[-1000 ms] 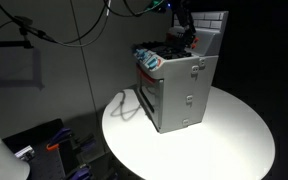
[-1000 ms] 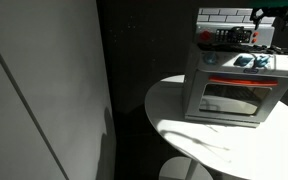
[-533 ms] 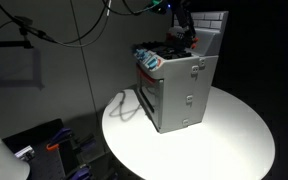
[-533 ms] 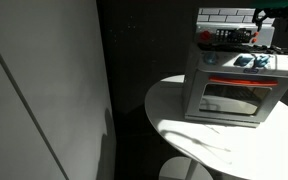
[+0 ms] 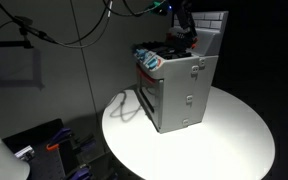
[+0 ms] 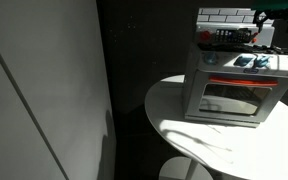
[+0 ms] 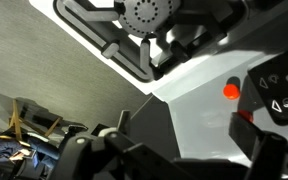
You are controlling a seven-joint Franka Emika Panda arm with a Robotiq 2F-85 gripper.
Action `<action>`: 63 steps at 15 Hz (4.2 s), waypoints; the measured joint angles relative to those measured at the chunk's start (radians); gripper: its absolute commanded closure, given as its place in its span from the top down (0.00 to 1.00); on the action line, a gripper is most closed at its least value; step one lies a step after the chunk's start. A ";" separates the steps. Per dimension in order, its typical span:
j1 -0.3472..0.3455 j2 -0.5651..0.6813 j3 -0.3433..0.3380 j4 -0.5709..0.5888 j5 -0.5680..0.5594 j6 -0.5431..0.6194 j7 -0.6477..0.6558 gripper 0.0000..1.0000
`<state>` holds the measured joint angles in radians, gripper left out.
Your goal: Press the orange button on the stove
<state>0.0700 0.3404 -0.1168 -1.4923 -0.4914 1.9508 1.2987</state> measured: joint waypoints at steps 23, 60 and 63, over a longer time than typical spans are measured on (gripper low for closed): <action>0.000 0.040 -0.012 0.037 0.000 0.000 0.000 1.00; 0.007 0.026 -0.010 0.051 0.002 -0.016 -0.032 1.00; 0.007 0.013 -0.003 0.050 0.014 -0.020 -0.071 1.00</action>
<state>0.0767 0.3538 -0.1196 -1.4424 -0.4777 1.9308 1.2278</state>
